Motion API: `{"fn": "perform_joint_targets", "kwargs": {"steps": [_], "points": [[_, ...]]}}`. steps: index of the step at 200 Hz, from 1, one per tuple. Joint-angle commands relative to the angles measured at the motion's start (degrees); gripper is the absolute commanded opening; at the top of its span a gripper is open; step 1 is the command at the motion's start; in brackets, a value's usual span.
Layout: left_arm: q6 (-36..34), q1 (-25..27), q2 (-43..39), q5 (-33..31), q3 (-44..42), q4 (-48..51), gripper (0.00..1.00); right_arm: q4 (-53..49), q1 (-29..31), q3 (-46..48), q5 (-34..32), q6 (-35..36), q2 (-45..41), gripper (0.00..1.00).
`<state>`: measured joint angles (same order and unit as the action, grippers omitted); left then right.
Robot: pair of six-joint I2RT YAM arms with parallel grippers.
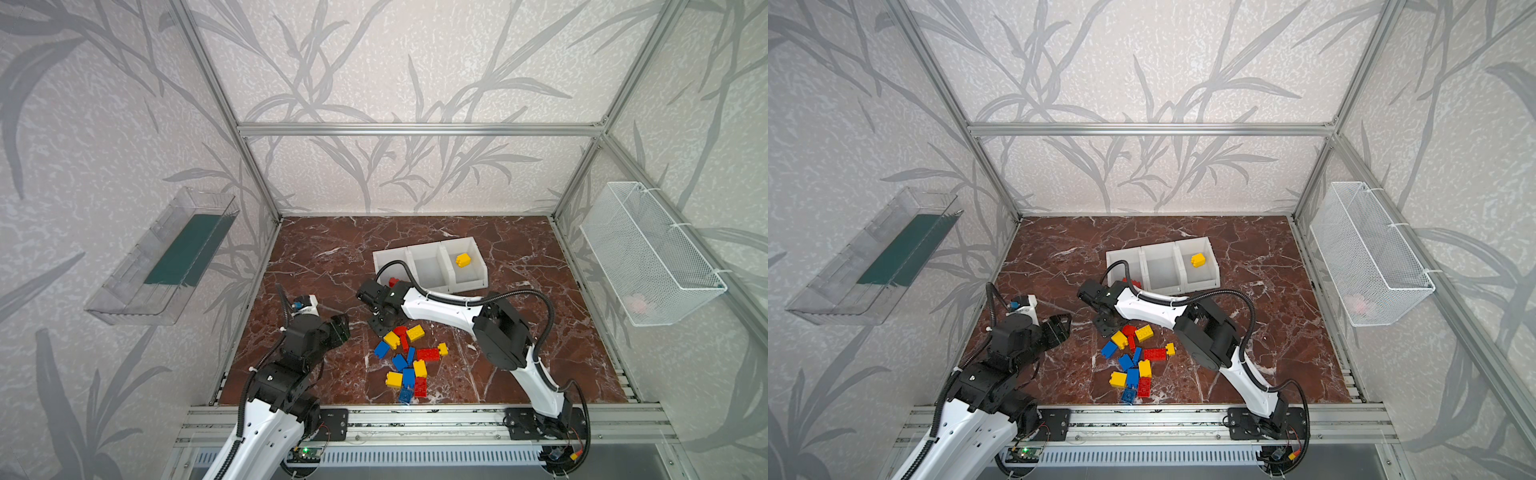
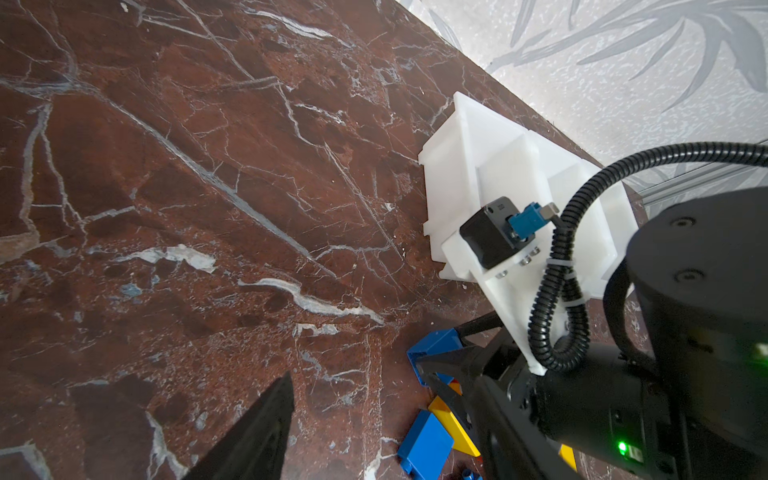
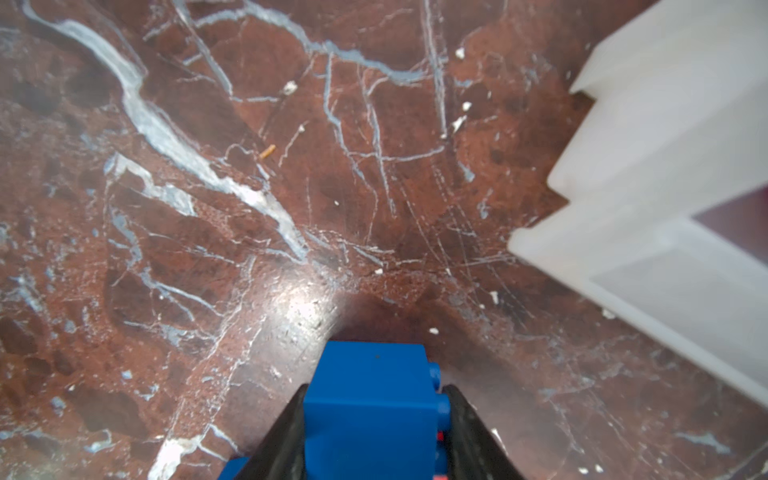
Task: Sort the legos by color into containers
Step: 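Carry the blue brick to the middle compartment and open the right gripper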
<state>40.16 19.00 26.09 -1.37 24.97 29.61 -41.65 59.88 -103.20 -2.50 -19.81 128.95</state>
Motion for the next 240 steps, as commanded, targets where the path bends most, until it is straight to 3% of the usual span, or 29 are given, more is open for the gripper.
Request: {"fn": "perform_joint_targets", "kwargs": {"steps": [1,47,91,138,175,240], "points": [[0.88,-0.11,0.1,0.13,-0.93,0.67,0.71,-0.36,-0.03,1.53,-0.85,0.52,-2.27,0.46],[0.81,-0.11,0.91,0.57,-0.98,0.41,0.71,0.54,-0.87,6.12,-6.36,3.09,-13.64,0.45],[0.92,-0.05,2.65,1.27,-1.02,0.0,0.71,2.76,-12.72,9.44,-5.83,6.2,-21.55,0.44],[1.04,-0.02,4.94,2.75,-0.88,-0.28,0.7,2.92,-21.84,5.61,-3.52,7.42,-16.47,0.44],[1.23,0.07,5.73,3.61,-1.3,-0.63,0.69,0.43,-23.55,1.42,-2.36,6.91,-11.38,0.45],[1.1,0.33,6.04,4.42,-1.23,-0.78,0.69,0.38,-23.65,2.2,-2.01,6.13,-12.65,0.65]]}}
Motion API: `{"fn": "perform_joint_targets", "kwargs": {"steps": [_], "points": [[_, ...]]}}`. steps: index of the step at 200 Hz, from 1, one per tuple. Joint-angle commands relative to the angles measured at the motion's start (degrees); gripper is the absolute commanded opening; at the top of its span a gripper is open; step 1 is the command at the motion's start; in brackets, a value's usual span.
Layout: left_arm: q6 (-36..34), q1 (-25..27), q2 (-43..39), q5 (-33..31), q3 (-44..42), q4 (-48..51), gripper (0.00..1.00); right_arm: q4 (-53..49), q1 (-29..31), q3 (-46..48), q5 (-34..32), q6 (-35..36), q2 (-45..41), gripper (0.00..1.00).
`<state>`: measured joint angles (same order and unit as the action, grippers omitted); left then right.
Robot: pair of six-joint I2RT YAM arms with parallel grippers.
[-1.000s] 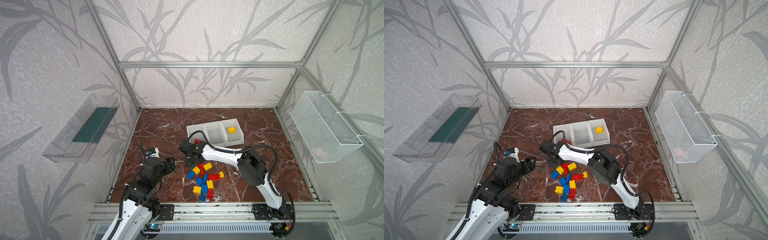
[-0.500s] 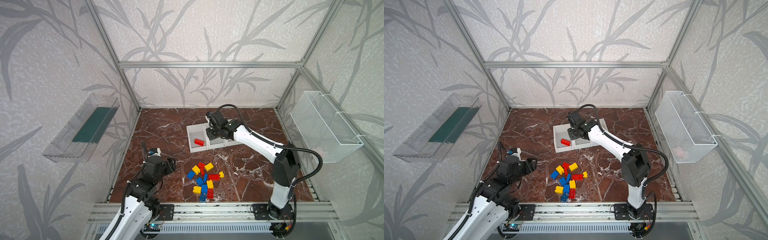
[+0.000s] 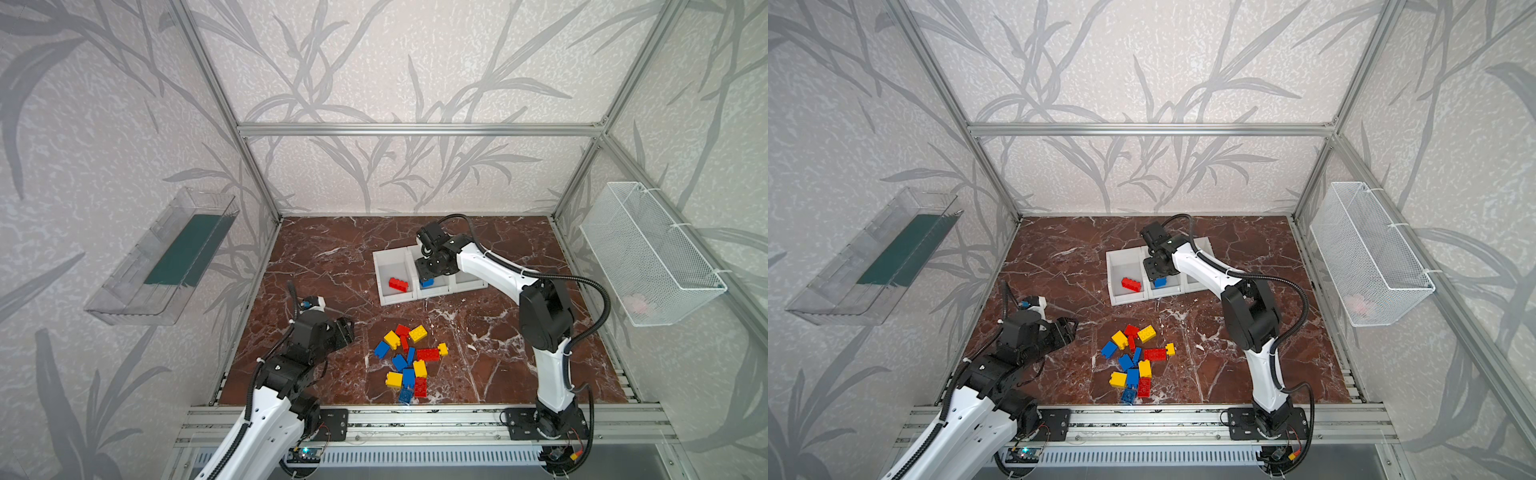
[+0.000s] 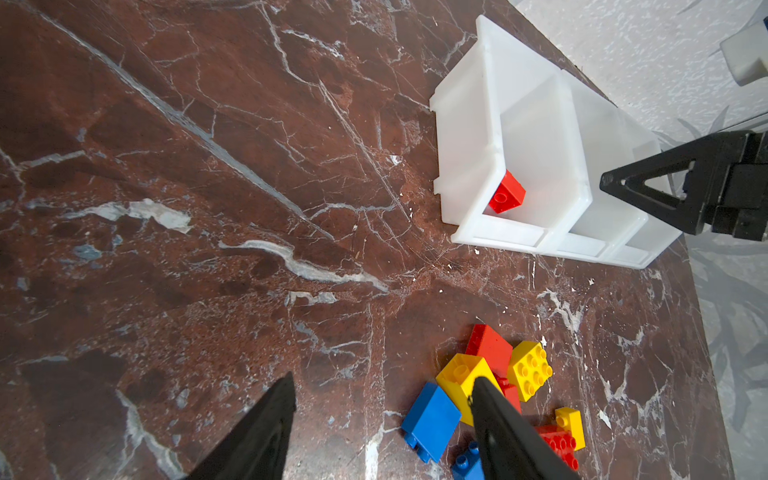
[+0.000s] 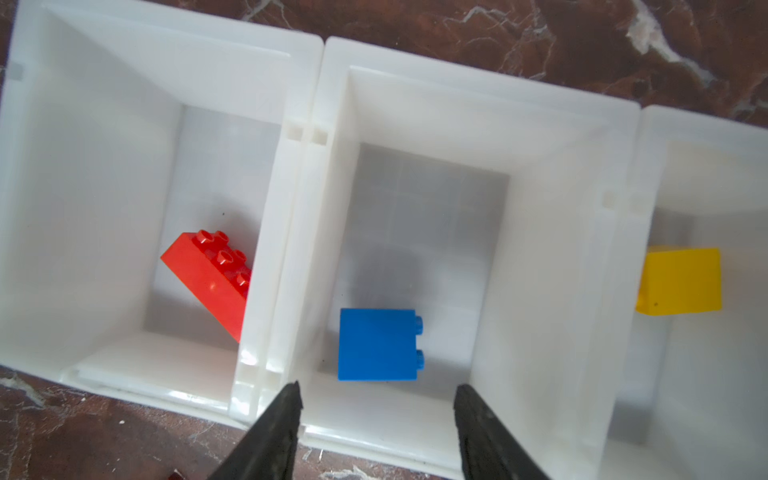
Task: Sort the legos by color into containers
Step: 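Carry the blue brick to the middle compartment and open the right gripper, then move both grippers back toward the brick pile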
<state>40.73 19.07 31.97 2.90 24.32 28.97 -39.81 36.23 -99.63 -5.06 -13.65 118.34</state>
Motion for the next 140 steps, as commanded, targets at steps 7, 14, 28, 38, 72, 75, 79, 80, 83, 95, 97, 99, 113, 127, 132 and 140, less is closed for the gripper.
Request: {"fn": "perform_joint_targets", "kwargs": {"steps": [7,14,28,38,72,75,79,80,83,95,97,99,113,127,132,140], "points": [[0.49,0.31,0.2,0.17,-0.43,-0.14,0.69,-1.73,0.02,-1.18,0.65,-0.03,-2.59,0.66],[0.41,0.41,0.31,0.17,-0.28,0.02,0.68,-2.34,-0.01,-1.03,0.94,0.02,-3.21,0.66],[0.03,0.86,0.6,0.11,0.1,0.21,0.68,-2.71,0.15,0.27,2.16,0.11,-5.25,0.66],[-0.2,1.1,1.02,-0.16,0.27,0.47,0.68,-2.36,0.26,2.4,2.51,0.11,-7.33,0.66],[-1.69,2.69,3.48,0.59,0.85,-0.44,0.68,-1.6,0.71,11.63,2.5,1.28,-16.34,0.69],[-1.97,3.0,3.82,0.55,1.02,-0.49,0.68,-1.85,0.72,12.33,2.29,1.46,-17.14,0.69],[-2.32,3.41,4.34,0.53,1.21,-0.57,0.68,-2.23,0.71,13.26,1.98,1.59,-18.13,0.69],[-2.41,3.55,4.47,0.49,1.28,-0.57,0.68,-2.35,0.7,13.43,1.89,1.65,-18.45,0.69],[-2.74,3.88,4.91,0.38,1.42,-0.6,0.68,-2.5,0.7,14.07,1.7,1.8,-19.15,0.69],[-4.15,5.51,6.68,-0.05,2.36,-0.98,0.68,-3.17,0.75,16.88,0.71,2.01,-22.83,0.7],[-4.34,5.86,7.05,-0.21,2.5,-0.99,0.68,-3.17,0.7,17.31,0.61,2.04,-23.43,0.7],[-4.52,6.21,7.41,-0.38,2.65,-1.06,0.68,-3.25,0.69,17.82,0.43,2.02,-23.91,0.7],[-5.69,8.87,9.63,-1.82,3.74,-1.26,0.68,-2.84,0.75,21.39,-0.31,1.53,-27.93,0.7],[-6.48,11.55,11.79,-3.01,4.58,-1.81,0.68,-1.64,0.76,24.96,-0.66,0.76,-31.75,0.7],[-6.87,12.23,12.42,-3.23,4.84,-1.94,0.68,-1.14,0.75,26.29,-0.7,0.57,-32.99,0.7],[-7.48,12.86,13.37,-3.49,5.36,-1.99,0.68,-0.53,0.74,28.15,-0.65,0.13,-34.8,0.7]]}}
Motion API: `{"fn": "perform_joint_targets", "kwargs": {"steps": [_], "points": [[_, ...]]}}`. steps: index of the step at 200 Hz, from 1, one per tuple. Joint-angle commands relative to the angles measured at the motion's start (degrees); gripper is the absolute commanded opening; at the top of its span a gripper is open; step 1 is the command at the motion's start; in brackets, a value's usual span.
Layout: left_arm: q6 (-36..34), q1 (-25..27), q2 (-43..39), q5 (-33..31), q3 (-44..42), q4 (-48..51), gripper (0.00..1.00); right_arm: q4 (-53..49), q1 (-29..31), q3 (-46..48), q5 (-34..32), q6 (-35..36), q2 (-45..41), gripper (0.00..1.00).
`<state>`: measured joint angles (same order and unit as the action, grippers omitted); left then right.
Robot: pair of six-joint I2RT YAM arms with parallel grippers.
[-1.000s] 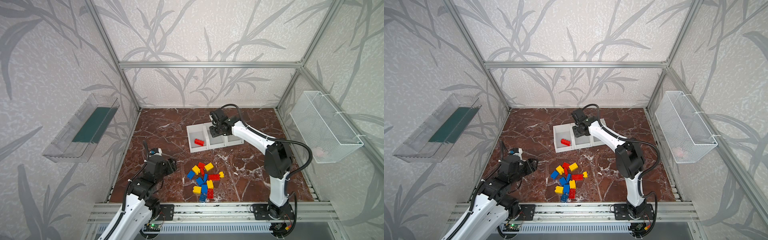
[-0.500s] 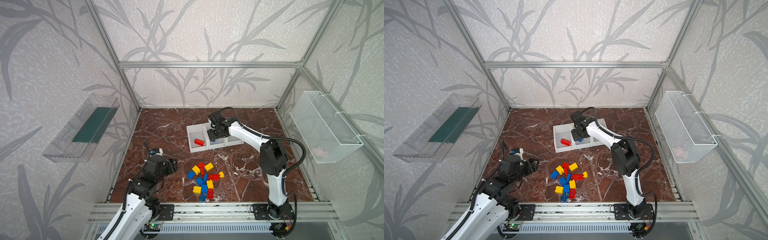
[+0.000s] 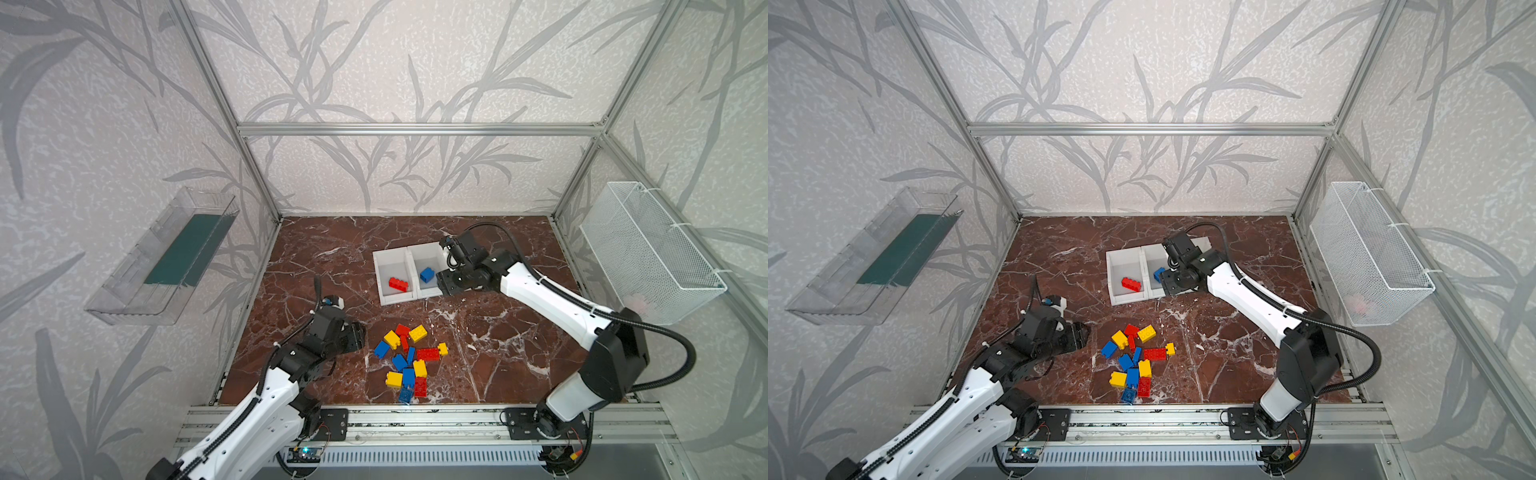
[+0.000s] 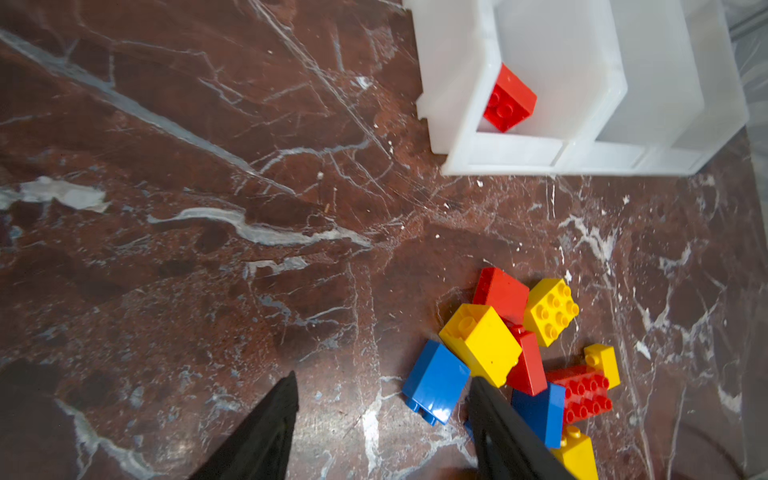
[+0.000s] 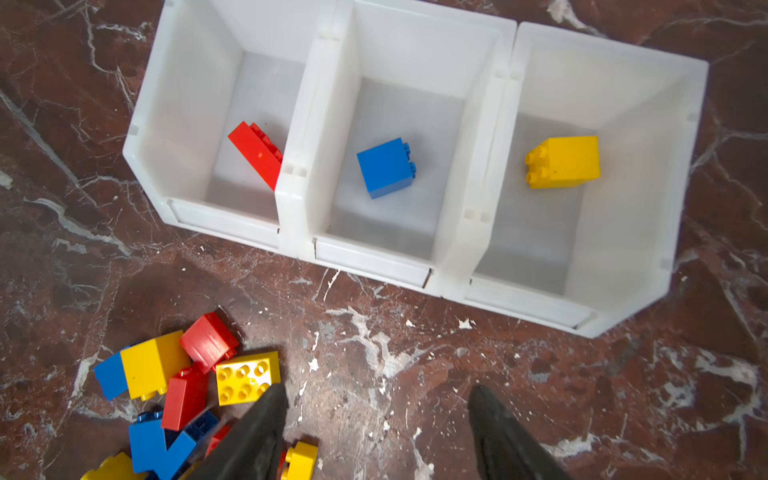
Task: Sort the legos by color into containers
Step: 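Move both grippers back toward the brick pile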
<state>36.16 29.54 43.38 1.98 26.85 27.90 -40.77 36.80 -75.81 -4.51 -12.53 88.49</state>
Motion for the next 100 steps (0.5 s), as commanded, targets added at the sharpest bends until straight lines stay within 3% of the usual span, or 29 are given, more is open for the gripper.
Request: {"fn": "perform_joint_targets", "kwargs": {"steps": [1,100], "points": [[-3.01,2.42,2.01,-2.58,2.93,-0.92,0.68,0.48,0.19,4.52,-1.2,-0.99,-5.14,0.7],[-13.3,2.72,6.18,-2.85,12.56,4.67,0.68,4.01,0.18,18.31,-0.7,-3.11,-20.11,0.75]]}}
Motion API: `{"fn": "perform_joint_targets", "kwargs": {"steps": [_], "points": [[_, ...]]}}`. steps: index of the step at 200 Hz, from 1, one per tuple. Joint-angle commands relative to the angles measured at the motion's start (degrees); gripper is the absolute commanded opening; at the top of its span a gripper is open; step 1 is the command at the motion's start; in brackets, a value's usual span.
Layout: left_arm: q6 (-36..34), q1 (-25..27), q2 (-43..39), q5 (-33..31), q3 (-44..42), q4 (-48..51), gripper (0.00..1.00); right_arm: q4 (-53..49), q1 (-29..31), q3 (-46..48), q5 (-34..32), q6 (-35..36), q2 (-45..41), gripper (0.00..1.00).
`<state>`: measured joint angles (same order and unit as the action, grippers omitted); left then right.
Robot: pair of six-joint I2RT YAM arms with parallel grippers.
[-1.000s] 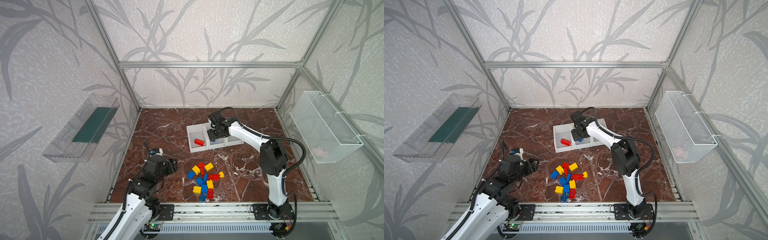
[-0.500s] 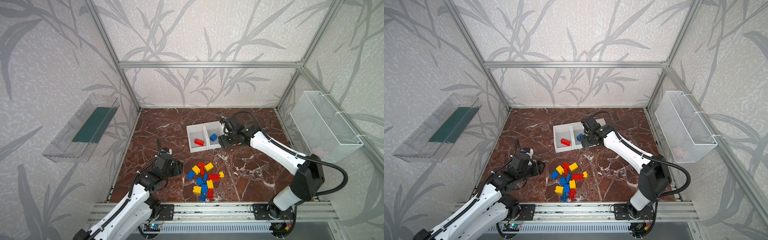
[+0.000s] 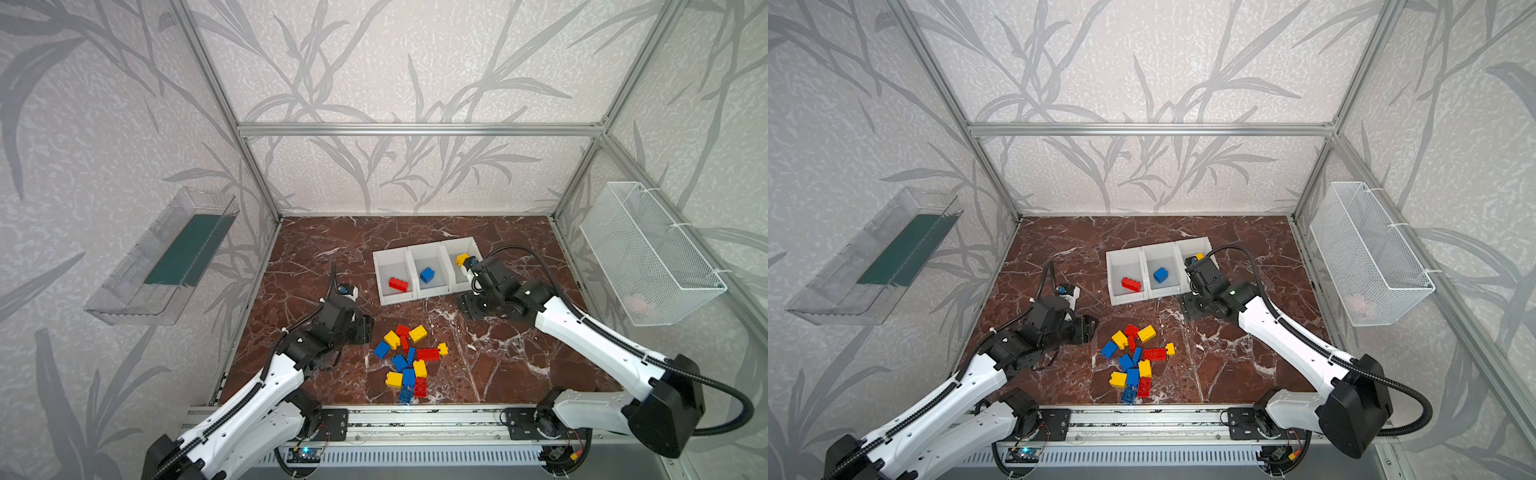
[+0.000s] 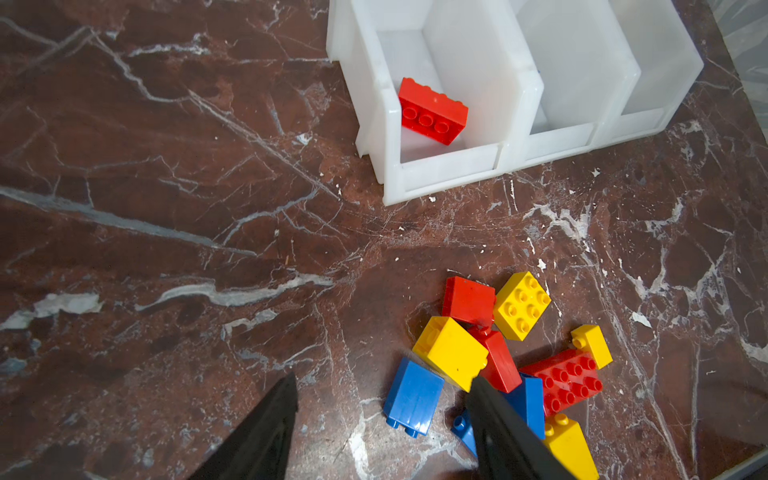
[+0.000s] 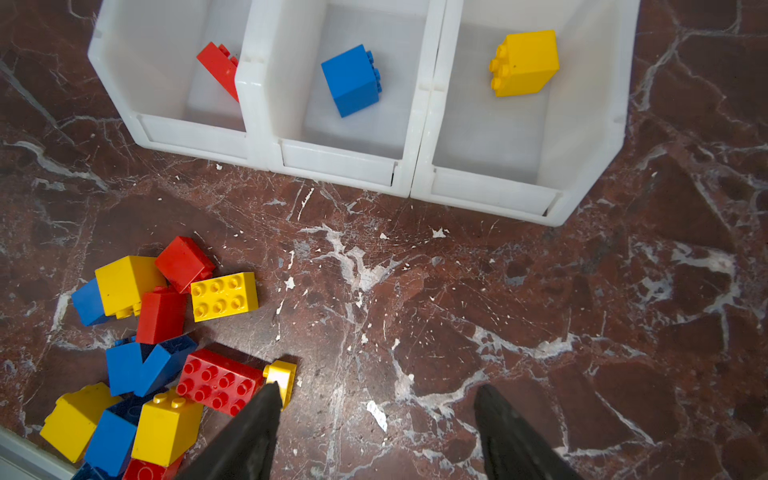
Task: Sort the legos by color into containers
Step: 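Move both grippers back toward the brick pile, then lower the left gripper onto a yellow brick in the pile and grasp it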
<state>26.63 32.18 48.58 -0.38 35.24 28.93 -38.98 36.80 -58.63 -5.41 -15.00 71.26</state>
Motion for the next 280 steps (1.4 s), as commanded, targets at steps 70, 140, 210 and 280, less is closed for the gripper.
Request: {"fn": "perform_joint_targets", "kwargs": {"steps": [70,140,210,280], "points": [[-17.16,-0.27,9.39,-4.36,37.16,29.76,0.7,2.58,0.26,2.51,1.41,0.04,-7.01,0.75],[-8.8,-0.28,13.45,11.07,19.59,13.96,0.71,-2.45,3.5,-0.33,-0.79,-4.07,-0.91,0.75],[-9.01,2.44,28.79,16.6,15.24,6.45,0.73,-2.24,4.05,2.96,-2.33,-11.01,-1.39,0.75],[-10.18,7.04,39.24,10.6,19.45,11.42,0.72,-2.77,4.16,2.1,-2.47,-11.01,-1.79,0.75]]}}
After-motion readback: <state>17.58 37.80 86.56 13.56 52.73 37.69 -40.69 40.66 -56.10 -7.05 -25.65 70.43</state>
